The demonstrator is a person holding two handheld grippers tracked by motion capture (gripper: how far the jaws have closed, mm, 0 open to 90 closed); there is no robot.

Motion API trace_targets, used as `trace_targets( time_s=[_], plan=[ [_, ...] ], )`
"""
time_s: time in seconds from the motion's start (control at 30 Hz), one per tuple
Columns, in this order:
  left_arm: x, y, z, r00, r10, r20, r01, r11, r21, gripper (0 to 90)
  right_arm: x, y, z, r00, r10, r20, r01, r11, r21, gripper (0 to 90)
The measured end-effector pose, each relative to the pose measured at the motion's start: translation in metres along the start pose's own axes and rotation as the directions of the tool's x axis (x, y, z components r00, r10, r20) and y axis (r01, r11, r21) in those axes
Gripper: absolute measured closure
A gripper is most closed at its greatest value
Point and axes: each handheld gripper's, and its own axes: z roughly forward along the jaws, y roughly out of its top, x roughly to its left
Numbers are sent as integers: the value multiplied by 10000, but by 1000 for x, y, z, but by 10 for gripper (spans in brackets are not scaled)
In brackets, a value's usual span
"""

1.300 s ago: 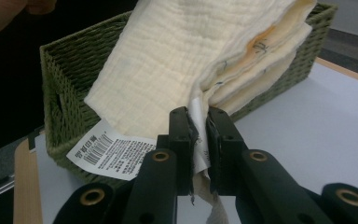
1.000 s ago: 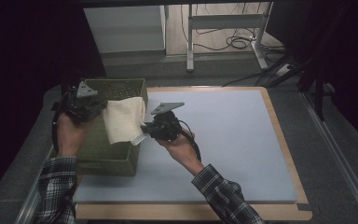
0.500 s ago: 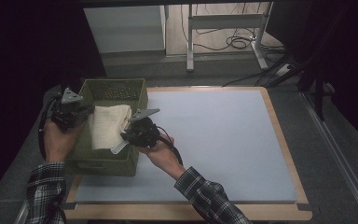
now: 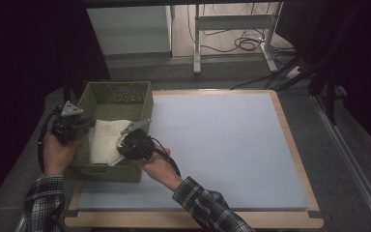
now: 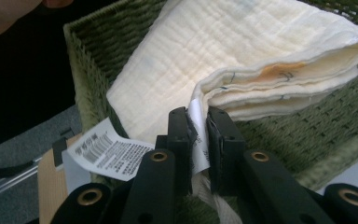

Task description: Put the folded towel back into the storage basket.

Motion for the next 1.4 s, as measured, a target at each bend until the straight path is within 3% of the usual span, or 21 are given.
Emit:
trace_targets(
  time_s=[0.17,0.37,0.67,1.03,1.1,1.13,1.2,1.4],
  plan=[
    [-3,-4,7,9999,40,97,-42,9999,153,813,4,-5,0,9995,290,-85,-290,9995,91,802],
    [-3,-8,6,9997,212,-151,-206,9990,408,812,13,-5,7,9998,135,-121,-133,9997,212,800],
    [3,-16,4,9999,-18,-123,23,9992,392,812,21,-4,16,10000,-51,-23,52,9992,408,797],
    [-17,-9,27,9978,613,250,-636,9927,1030,800,18,-10,5,9995,-2,312,-17,9981,616,787],
    [-19,-9,30,9979,564,320,-599,9912,1179,765,19,-10,5,9996,-24,274,6,9978,656,761],
    [-19,-9,34,9980,528,342,-569,9897,1311,734,19,-10,5,10000,67,9,-68,9978,657,666],
    [-19,-9,34,9989,399,246,-426,9917,1215,659,20,-8,4,10000,-25,-21,26,9979,645,614],
    [-16,-8,29,9998,207,58,-211,9958,886,540,13,-1,-7,9988,-388,302,376,9985,403,567]
  ],
)
